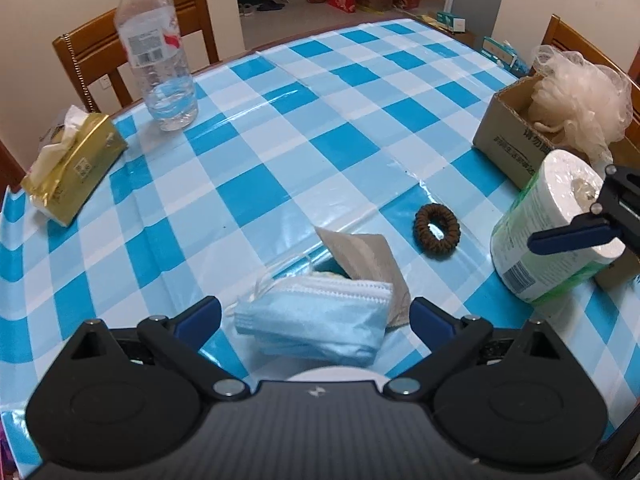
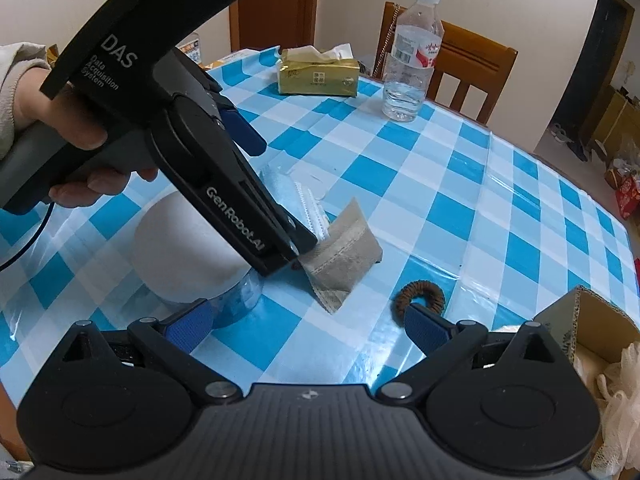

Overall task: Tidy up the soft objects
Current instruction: 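Close the left gripper on the blue face mask while the right gripper approaches the grey pouch, then close the right gripper on the grey tea-bag pouch and lift it while the left gripper holds the mask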

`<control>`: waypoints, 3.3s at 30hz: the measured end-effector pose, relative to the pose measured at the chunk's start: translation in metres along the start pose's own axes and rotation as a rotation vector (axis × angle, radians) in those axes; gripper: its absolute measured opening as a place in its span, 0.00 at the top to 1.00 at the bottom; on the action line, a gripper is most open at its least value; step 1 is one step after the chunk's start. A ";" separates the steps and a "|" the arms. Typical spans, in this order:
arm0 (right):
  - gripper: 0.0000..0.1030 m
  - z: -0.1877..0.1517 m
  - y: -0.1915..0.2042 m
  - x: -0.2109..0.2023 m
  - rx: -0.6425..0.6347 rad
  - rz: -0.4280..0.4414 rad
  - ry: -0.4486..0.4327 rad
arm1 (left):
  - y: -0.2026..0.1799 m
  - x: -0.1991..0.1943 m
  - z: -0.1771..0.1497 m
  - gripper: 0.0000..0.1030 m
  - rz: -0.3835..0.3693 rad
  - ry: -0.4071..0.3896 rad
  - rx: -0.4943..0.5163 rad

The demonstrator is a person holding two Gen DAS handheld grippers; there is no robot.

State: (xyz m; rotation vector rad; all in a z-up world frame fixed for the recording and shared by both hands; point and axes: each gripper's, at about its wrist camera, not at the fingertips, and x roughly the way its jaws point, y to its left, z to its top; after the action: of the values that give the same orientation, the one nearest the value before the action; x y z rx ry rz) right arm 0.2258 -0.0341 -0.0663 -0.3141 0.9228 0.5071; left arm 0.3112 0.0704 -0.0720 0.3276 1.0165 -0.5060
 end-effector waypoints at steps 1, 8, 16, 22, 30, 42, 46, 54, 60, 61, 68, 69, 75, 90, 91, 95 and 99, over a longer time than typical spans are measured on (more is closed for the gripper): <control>0.00 0.001 -0.001 0.003 0.004 0.002 0.003 | 0.000 0.003 0.001 0.05 -0.003 0.001 0.004; 0.00 0.005 -0.011 0.016 0.024 -0.017 0.014 | 0.004 0.016 0.004 0.17 -0.021 0.017 -0.020; 0.00 0.009 -0.019 0.027 0.044 -0.027 0.015 | 0.004 0.014 0.003 0.31 -0.023 0.015 -0.042; 0.00 0.011 -0.024 0.031 0.058 -0.045 0.011 | 0.004 0.010 0.003 0.39 -0.022 0.006 -0.048; 0.00 0.015 -0.028 0.041 0.072 -0.068 0.008 | 0.009 0.001 0.004 0.39 -0.009 -0.016 -0.066; 0.02 0.026 -0.030 0.065 0.121 -0.082 -0.004 | 0.020 -0.007 0.011 0.39 0.011 -0.047 -0.091; 0.04 0.027 -0.033 0.076 0.132 -0.099 0.010 | 0.022 -0.007 0.011 0.39 0.015 -0.049 -0.092; 0.06 0.026 -0.038 0.085 0.149 -0.181 0.049 | 0.028 -0.006 0.012 0.39 0.025 -0.052 -0.102; 0.12 0.027 -0.034 0.086 0.151 -0.099 0.043 | 0.032 -0.007 0.013 0.39 0.028 -0.054 -0.104; 0.13 0.027 -0.033 0.087 0.151 -0.087 0.044 | 0.032 -0.007 0.013 0.39 0.027 -0.054 -0.103; 0.29 0.030 -0.034 0.094 0.177 -0.004 0.045 | 0.035 -0.005 0.012 0.39 0.025 -0.049 -0.104; 0.31 0.030 -0.035 0.095 0.184 0.010 0.049 | 0.035 -0.004 0.012 0.39 0.026 -0.047 -0.105; 0.52 0.031 -0.034 0.094 0.202 0.029 0.051 | 0.037 -0.002 0.012 0.39 0.028 -0.043 -0.106; 0.38 0.036 -0.051 0.103 0.325 -0.068 0.070 | 0.038 0.000 0.013 0.39 0.025 -0.046 -0.101; 0.38 0.036 -0.050 0.105 0.323 -0.069 0.070 | 0.038 0.000 0.014 0.39 0.024 -0.047 -0.101; 0.38 0.037 -0.048 0.115 0.329 -0.073 0.089 | 0.038 0.000 0.013 0.39 0.025 -0.046 -0.101; 0.41 0.036 -0.045 0.117 0.303 -0.089 0.090 | 0.042 0.002 0.014 0.39 0.025 -0.044 -0.107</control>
State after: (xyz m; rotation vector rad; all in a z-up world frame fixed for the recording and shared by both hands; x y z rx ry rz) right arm 0.3332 -0.0217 -0.1398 -0.1028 1.0527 0.2669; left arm 0.3449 0.0979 -0.0660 0.2329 0.9919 -0.4333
